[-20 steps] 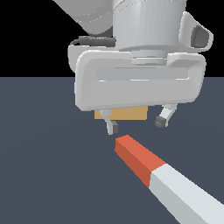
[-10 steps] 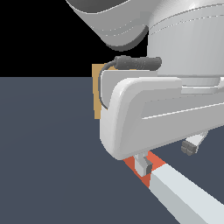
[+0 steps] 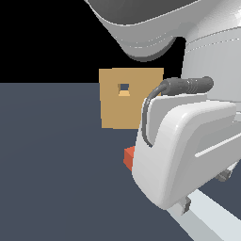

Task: Insert the peg into the horizontal hole in a box.

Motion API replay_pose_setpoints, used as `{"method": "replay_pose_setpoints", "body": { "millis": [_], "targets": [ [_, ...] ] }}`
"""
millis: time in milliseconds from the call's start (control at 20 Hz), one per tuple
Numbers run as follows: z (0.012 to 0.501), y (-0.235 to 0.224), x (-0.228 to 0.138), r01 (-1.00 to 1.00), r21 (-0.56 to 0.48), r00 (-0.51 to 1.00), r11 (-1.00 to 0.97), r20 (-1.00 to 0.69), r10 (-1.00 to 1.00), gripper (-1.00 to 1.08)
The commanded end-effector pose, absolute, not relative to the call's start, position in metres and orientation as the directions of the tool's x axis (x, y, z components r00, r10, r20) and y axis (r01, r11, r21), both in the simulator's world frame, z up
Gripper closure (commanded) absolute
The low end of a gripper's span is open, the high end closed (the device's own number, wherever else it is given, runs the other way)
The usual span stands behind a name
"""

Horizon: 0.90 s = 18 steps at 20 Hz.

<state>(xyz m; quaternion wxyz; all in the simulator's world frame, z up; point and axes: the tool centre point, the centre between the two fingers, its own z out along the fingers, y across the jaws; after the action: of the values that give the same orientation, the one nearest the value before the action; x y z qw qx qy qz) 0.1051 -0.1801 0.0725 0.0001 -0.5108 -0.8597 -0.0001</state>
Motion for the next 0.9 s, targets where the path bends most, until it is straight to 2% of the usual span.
{"method": "replay_pose_setpoints", "body": {
  "millis": [0,450,850],
  "targets": [
    [0.071,-0.182,0.108,0.874,0.000,-0.487,0.487,0.000,0.874,-0.92],
    [0.067,-0.182,0.109,0.872,0.000,-0.490,0.490,0.000,0.872,-0.92],
    [0.029,-0.182,0.109,0.871,0.000,-0.491,0.491,0.000,0.871,-0.92]
  ]
}}
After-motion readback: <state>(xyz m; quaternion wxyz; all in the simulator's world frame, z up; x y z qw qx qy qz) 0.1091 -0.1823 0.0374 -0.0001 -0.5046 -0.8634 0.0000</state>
